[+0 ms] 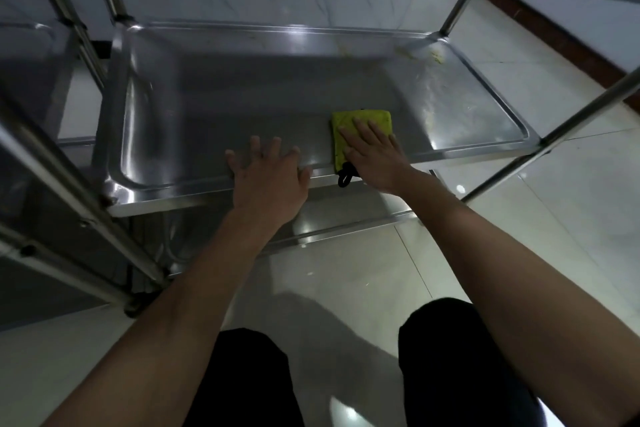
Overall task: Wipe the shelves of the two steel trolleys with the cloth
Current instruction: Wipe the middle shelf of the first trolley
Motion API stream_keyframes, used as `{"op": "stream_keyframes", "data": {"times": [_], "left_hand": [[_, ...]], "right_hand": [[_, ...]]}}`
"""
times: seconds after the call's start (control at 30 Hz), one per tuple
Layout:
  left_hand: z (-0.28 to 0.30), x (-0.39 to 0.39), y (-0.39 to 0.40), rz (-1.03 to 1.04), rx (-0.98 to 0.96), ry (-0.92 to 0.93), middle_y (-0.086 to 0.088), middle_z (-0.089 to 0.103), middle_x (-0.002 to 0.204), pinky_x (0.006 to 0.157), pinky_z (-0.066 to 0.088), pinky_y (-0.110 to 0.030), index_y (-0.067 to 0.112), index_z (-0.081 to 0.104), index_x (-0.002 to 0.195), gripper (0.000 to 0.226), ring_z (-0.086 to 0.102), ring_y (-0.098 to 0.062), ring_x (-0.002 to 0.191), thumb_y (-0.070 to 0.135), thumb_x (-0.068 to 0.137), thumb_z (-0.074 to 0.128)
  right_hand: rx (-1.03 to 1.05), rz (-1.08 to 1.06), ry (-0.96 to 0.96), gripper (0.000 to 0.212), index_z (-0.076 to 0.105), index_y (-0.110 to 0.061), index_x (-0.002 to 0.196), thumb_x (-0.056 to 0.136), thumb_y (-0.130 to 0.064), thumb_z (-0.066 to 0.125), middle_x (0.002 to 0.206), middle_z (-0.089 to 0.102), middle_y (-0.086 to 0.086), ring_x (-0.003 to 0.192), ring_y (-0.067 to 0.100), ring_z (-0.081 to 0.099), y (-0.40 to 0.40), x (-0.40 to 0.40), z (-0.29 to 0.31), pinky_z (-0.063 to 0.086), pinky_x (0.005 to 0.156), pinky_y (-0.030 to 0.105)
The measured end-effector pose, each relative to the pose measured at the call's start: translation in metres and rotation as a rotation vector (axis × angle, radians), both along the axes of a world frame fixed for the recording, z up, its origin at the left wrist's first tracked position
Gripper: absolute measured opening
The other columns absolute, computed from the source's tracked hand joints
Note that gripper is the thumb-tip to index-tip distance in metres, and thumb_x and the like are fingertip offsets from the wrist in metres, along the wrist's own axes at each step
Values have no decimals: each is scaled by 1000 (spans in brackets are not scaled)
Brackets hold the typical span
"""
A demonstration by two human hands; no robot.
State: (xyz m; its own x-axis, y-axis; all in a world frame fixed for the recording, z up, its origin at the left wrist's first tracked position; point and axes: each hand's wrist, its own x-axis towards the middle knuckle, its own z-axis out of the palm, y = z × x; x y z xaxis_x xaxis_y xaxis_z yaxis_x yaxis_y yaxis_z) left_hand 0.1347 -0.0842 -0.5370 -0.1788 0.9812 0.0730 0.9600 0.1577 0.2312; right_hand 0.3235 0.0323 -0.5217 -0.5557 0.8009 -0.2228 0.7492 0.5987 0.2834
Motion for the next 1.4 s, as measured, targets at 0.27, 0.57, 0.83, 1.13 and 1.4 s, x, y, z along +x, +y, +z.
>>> {"op": "stream_keyframes", "data": {"times": [0.27,0.57,0.83,1.13,1.4], "left_hand": [[-13,2,3,67,100,-89,2,46,146,112,19,-71,33,60,124,42,29,-31,145,53,92,43],[5,32,7,66,184,22,-9,67,121,96,50,-44,14,75,108,41,61,-33,110,42,95,48],[34,138,29,239,-17,138,-6,69,109,84,51,-38,20,71,104,37,64,-31,101,41,101,41],[41,189,64,222,-45,117,-4,61,121,93,48,-43,21,65,117,28,59,-29,111,32,102,44],[13,213,98,274,90,38,-4,62,100,83,52,-44,16,70,90,31,60,-30,98,38,96,50]], "right_hand": [[-22,89,99,52,21,-23,158,108,-38,26,169,-6,4,154,35,-11,-5,7,7,11,121,60],[-156,77,466,54,13,-30,160,108,-40,22,169,0,-3,155,24,-4,16,40,-3,2,123,54],[-233,205,435,59,17,-20,160,105,-36,31,169,2,7,154,35,-1,52,75,5,2,125,48],[-108,272,486,60,19,-16,160,105,-38,30,168,6,11,154,36,1,73,127,-14,3,125,46],[-65,258,320,56,25,-12,157,107,-36,21,169,4,10,154,37,-4,109,176,-9,5,124,49]]}}
